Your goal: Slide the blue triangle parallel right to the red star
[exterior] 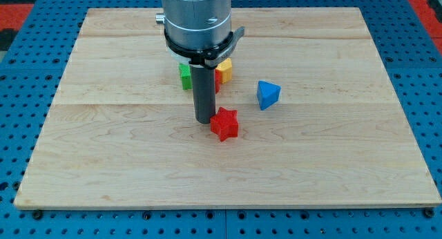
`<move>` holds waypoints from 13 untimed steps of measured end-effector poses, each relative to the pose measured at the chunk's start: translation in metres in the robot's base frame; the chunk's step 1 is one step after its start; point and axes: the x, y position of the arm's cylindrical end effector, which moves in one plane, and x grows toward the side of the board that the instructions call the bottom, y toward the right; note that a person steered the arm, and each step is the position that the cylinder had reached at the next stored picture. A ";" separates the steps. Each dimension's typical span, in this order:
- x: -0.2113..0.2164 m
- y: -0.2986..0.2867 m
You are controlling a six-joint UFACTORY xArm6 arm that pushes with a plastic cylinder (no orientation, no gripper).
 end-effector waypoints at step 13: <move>-0.043 0.064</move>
